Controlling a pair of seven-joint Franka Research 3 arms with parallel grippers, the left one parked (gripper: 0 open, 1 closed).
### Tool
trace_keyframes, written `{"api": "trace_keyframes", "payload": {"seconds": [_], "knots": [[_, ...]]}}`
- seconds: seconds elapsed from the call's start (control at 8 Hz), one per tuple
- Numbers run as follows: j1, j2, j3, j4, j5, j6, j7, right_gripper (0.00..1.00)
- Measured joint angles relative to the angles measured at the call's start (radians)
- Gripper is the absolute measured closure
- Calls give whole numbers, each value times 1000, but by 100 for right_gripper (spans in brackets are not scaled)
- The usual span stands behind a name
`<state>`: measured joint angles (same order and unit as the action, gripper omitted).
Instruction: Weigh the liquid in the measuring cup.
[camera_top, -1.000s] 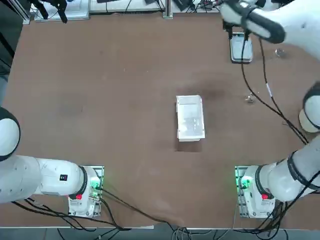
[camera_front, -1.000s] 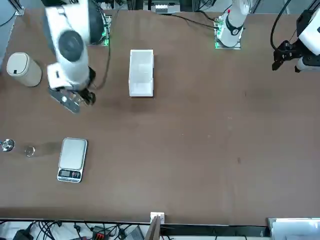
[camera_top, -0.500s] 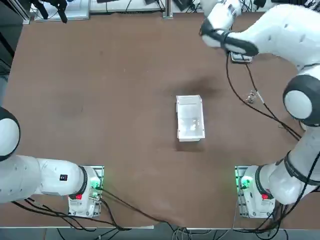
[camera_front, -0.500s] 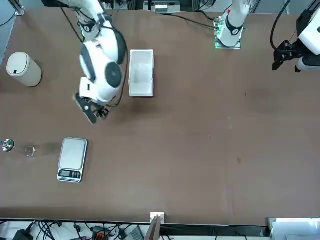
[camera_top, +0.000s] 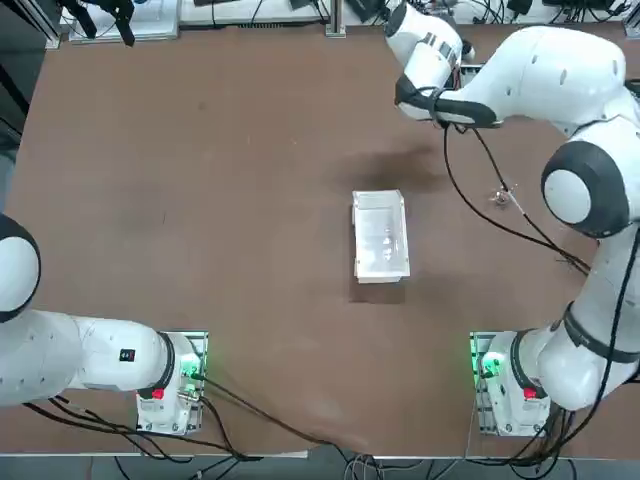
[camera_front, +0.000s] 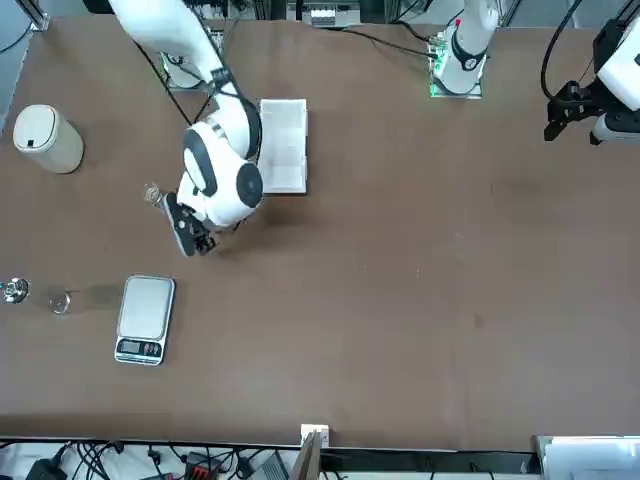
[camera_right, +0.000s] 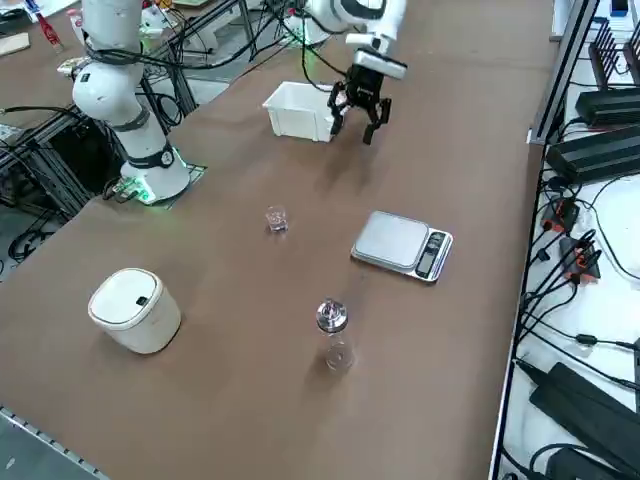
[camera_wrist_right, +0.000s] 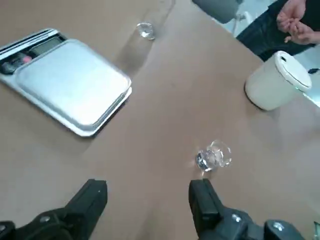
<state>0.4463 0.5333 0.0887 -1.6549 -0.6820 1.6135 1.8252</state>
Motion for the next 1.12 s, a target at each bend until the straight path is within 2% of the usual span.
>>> {"api": "trace_keyframes", "payload": {"seconds": [0.5, 1.12], "knots": [[-1, 72, -16, -31, -19, -64, 280, 1], [-6, 121, -46, -156, -28, -78, 651, 0]]}}
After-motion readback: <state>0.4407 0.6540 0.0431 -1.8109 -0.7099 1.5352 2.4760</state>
